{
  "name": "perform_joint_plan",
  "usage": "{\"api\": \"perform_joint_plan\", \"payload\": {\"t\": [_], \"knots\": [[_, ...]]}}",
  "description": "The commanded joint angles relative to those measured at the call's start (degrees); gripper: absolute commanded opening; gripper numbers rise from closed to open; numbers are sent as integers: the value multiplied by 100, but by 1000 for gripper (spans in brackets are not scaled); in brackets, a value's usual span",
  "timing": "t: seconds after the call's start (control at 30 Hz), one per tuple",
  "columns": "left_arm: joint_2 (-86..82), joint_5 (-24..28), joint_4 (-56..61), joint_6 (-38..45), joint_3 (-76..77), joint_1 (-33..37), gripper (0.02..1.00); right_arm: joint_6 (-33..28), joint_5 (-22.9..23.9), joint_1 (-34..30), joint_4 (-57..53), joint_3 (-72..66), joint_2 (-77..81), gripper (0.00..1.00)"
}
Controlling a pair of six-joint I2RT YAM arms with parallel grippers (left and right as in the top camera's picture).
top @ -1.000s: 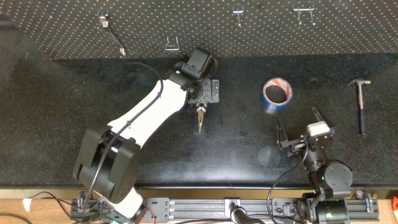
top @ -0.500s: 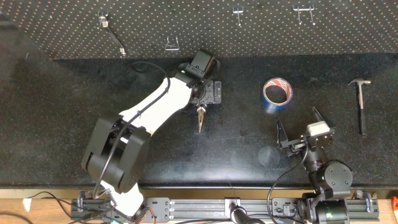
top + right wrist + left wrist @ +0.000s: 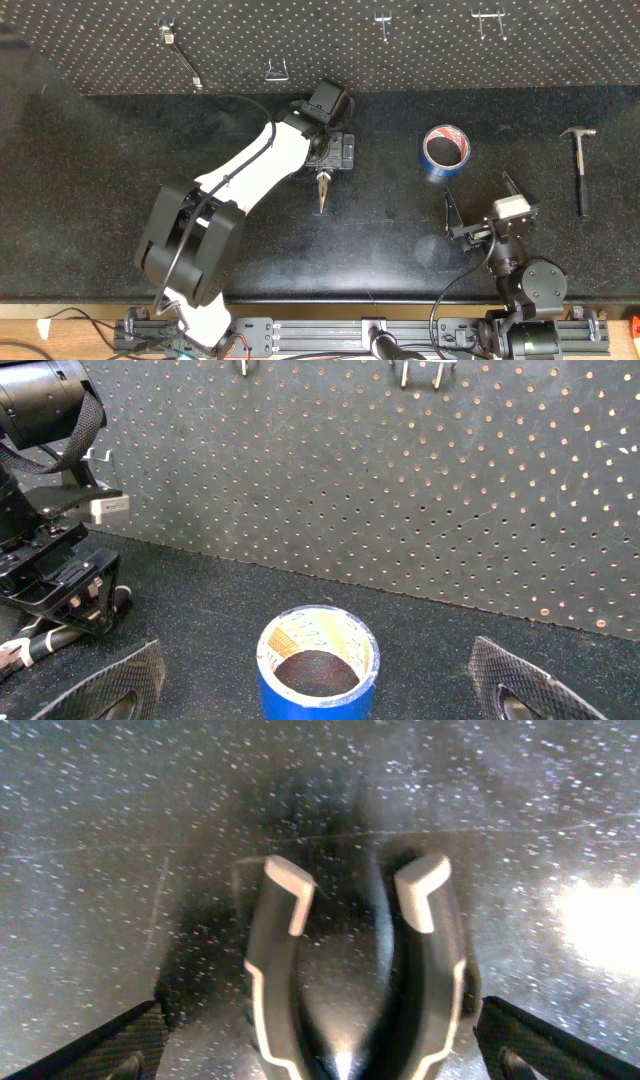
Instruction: Place Tools Onto Pegboard
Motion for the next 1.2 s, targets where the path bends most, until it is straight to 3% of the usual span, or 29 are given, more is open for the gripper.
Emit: {"api": "perform_joint_plan", "payload": {"t": [0.03,0.6,0.87,1.2], "knots": [[393,-83,133,109,-13,-17,996,-42,-33,-17,-11,-33,-50,1000],[625,321,323,-39,-13,-52,998,-42,-33,-17,-11,-33,-50,1000],[649,601,282,-260,-15,-57,816,-42,-33,-17,-9,-33,-50,1000],[664,289,-103,-278,-22,-55,818,-42,-33,-17,-11,-33,-50,1000]]}}
